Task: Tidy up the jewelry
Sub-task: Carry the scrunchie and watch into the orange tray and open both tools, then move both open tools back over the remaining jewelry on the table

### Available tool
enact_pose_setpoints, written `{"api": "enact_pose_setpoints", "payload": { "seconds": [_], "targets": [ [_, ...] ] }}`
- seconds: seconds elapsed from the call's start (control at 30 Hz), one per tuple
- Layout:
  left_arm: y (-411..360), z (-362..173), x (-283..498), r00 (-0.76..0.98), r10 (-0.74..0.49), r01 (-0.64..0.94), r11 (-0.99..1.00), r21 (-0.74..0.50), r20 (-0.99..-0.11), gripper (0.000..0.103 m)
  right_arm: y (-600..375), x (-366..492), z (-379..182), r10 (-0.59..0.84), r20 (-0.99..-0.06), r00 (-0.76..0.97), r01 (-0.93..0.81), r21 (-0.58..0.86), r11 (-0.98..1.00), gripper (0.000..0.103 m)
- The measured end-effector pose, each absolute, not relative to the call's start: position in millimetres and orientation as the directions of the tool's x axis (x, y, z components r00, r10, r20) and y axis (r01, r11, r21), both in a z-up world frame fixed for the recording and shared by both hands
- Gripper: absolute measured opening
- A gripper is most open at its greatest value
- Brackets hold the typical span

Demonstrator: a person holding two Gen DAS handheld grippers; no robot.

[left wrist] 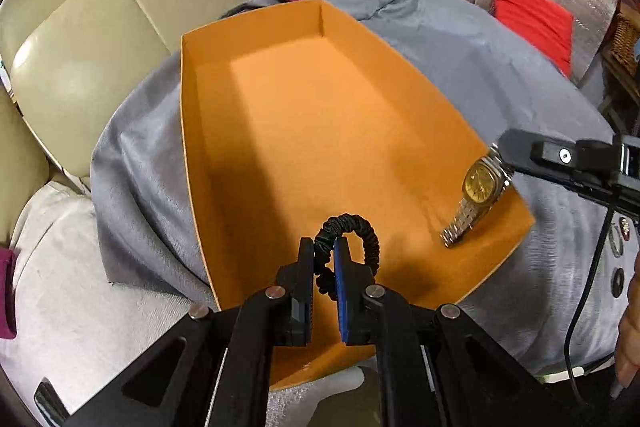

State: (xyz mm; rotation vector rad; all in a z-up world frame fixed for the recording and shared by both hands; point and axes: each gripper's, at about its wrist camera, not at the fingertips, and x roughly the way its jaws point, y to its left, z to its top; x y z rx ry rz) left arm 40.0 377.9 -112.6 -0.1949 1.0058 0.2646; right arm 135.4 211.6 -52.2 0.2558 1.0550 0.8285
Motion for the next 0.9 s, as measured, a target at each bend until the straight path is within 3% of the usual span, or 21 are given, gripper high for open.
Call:
{"api": "enact_pose_setpoints", "payload": {
  "seconds": [0.1, 0.2, 0.27, 0.47, 0.7, 0.9],
  "targets": [
    [377.1, -114.1, 39.7, 0.494, 0.145, -0.312, 0.95, -0.019, -0.857, 0.013, 206.8, 136.5, -53.9, 0.706, -0.667, 0.236, -0.457, 0.565, 0.687, 0.02],
    [374.6, -109.6, 38.5, 0.498, 0.18, -0.319, 0.948, 0.014, -0.848, 0.027, 199.1, 137.9, -49.3, 0.716, -0.656, 0.24, -0.446, 0.58, 0.682, 0.022],
    [369.9, -101.6, 36.7, 0.512, 0.224, -0.326, 0.944, 0.054, -0.829, 0.044, 192.2, 137.4, -43.5, 0.714, -0.649, 0.262, -0.449, 0.573, 0.685, 0.022],
    [343.5, -65.6, 33.7, 0.597, 0.238, -0.297, 0.953, 0.065, -0.766, 0.062, 153.1, 138.0, -22.7, 0.72, -0.612, 0.327, -0.425, 0.586, 0.69, 0.022],
    [265.0, -40.5, 46.7, 0.664, 0.078, -0.103, 0.995, 0.012, -0.744, 0.069, 61.8, 138.0, -4.2, 0.692, -0.574, 0.438, -0.345, 0.603, 0.719, 0.035],
    [193.5, -42.7, 63.6, 0.64, -0.029, 0.014, 1.0, -0.026, -0.768, 0.07, -58.0, 132.3, -1.0, 0.616, -0.559, 0.555, -0.214, 0.619, 0.755, 0.039]
  ]
}}
